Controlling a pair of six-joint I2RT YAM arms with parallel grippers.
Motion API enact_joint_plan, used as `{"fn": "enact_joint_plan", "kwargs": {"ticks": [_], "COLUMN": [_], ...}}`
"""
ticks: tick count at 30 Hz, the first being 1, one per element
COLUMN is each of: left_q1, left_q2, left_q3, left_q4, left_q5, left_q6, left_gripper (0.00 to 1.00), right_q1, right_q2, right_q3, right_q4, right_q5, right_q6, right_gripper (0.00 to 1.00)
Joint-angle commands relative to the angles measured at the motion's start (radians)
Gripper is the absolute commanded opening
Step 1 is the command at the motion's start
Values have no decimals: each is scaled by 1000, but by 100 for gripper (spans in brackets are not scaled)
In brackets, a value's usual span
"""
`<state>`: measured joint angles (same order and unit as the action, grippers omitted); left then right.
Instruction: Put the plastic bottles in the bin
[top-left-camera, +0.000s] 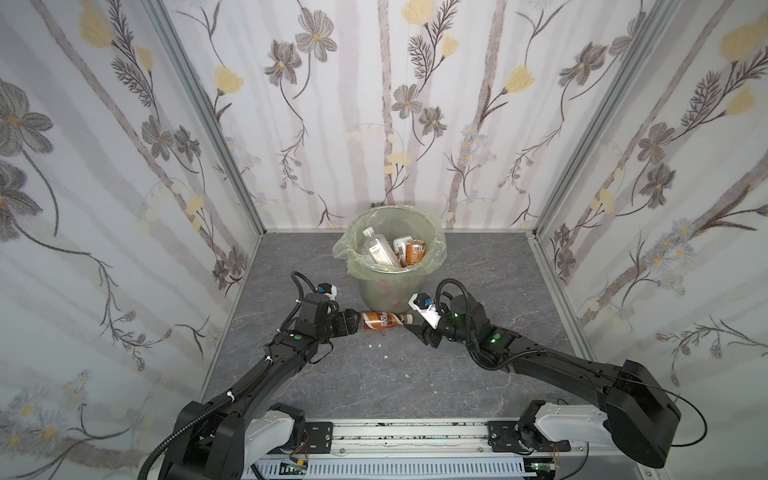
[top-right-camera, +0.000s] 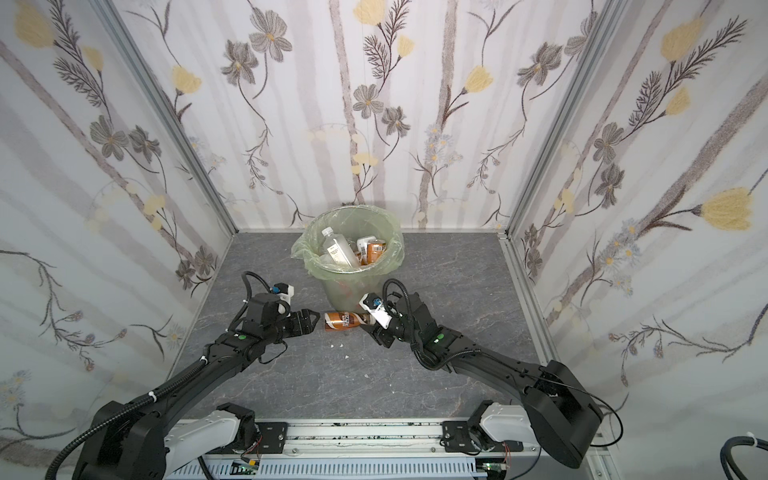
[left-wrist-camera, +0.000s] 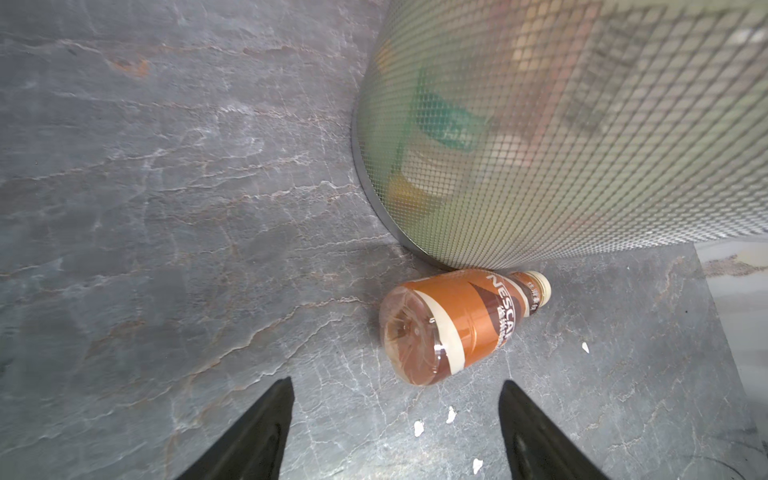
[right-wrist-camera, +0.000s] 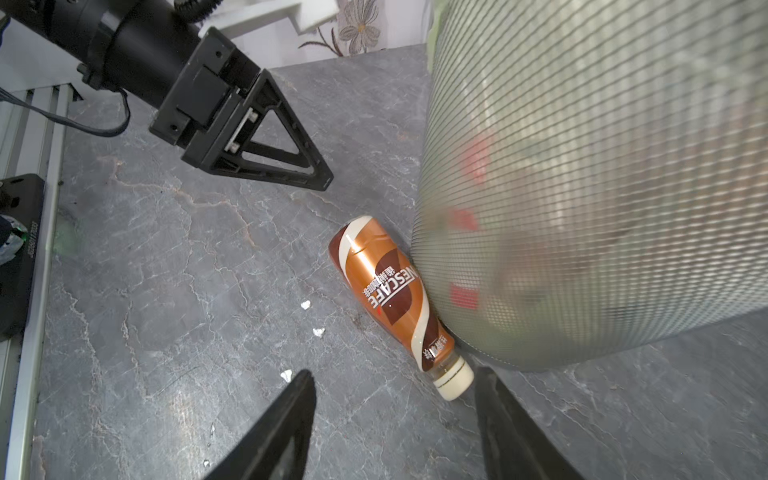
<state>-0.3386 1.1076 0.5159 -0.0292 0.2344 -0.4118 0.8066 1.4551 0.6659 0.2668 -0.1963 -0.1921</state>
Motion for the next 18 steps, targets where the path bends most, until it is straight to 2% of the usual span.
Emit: {"fn": "enact_joint_plan", "kwargs": {"ticks": [1,8,12,18], "left_q1": [-12,-27,-29,-30], "left_q2": [12,66,94,136], "left_q3": [-28,-104,-125,-118], "left_q4": [113,269,346,374], "left_q5": [25,76,80,68], "left_q6": [-18,-26,-53,-51], "left_gripper": [78,68,66,65], "right_q1": [6,72,79,92], "right_q2": [62,230,286,366], "right_q3": [7,57,78,142], "right_q4": [114,164,197,179], "right_q5": [48,79,67,122], "right_q6": [4,19,53,35], "right_gripper": [59,58,58,61]}}
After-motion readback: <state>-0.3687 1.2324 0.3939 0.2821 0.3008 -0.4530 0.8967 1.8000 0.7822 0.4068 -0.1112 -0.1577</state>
